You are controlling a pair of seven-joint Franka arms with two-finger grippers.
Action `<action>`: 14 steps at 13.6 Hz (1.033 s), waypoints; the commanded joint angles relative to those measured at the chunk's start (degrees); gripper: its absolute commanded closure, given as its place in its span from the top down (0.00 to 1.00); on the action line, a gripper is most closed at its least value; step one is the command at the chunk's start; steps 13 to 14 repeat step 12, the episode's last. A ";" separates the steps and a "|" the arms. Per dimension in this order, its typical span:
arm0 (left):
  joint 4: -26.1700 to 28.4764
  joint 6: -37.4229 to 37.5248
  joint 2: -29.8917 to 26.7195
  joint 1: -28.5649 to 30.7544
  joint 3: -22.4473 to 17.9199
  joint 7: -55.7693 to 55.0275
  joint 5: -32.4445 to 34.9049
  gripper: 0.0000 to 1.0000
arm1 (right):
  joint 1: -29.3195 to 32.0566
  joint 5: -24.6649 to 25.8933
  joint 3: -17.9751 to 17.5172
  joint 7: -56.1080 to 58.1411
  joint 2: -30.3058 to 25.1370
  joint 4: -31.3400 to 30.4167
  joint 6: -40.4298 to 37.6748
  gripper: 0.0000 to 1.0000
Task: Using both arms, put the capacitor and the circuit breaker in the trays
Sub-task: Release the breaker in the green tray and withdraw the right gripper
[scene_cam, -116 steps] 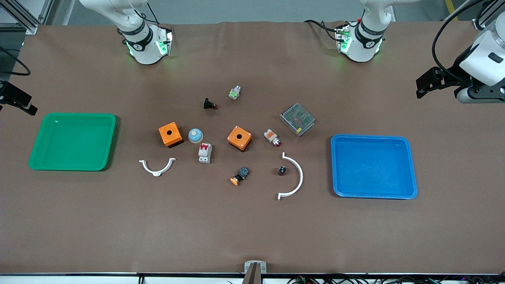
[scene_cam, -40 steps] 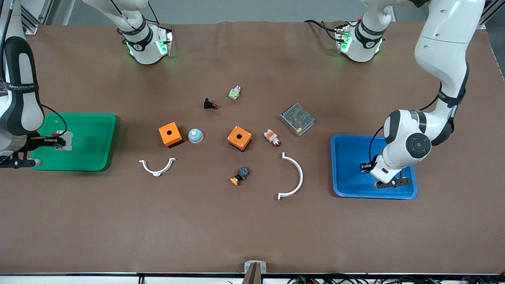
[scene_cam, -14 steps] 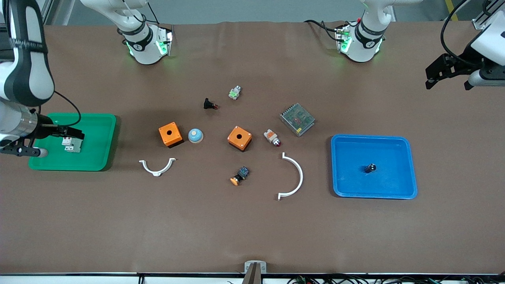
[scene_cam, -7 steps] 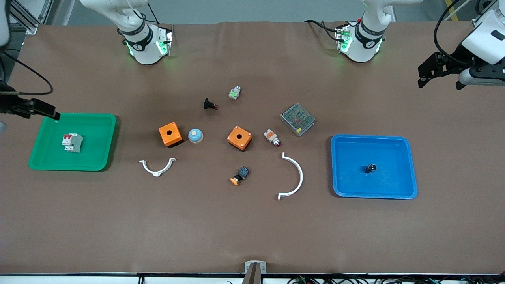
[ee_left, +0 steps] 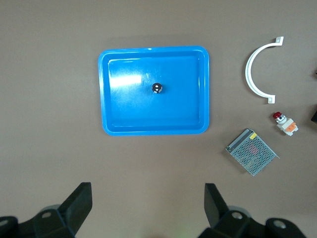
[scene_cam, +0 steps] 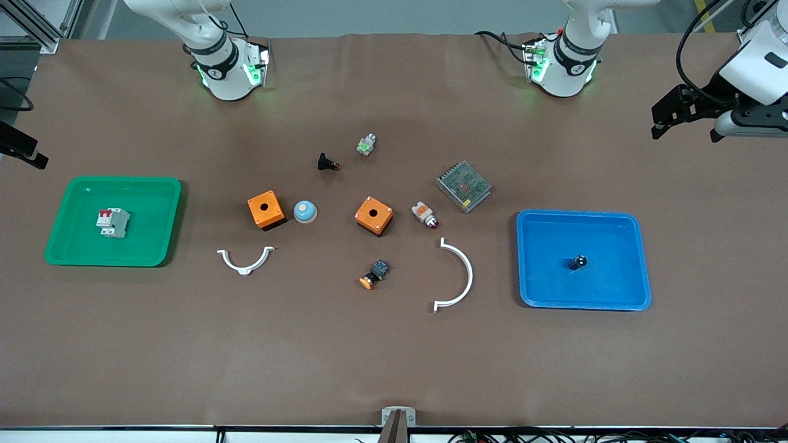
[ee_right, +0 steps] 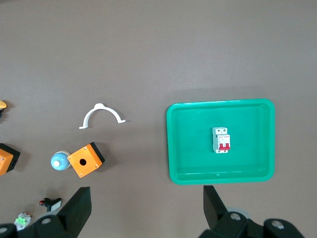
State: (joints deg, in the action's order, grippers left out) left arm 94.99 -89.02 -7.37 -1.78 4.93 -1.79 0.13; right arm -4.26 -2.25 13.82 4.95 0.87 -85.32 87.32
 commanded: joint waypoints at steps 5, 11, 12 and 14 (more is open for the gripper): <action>-0.50 -0.37 -0.28 0.02 -0.27 0.21 -0.14 1.00 | 0.30 1.02 -0.11 0.15 1.59 2.88 -0.40 1.00; -1.83 -0.01 0.43 -0.07 -0.27 0.56 1.27 1.00 | -0.58 0.58 -0.20 -0.20 2.03 3.50 -0.31 1.00; -1.83 -0.01 0.34 0.02 -0.27 0.56 1.27 1.00 | -0.58 0.41 -0.28 -0.20 2.03 3.50 -0.31 1.00; -1.83 -0.01 0.34 0.02 -0.27 0.56 1.27 1.00 | -0.58 0.41 -0.28 -0.20 2.03 3.50 -0.31 1.00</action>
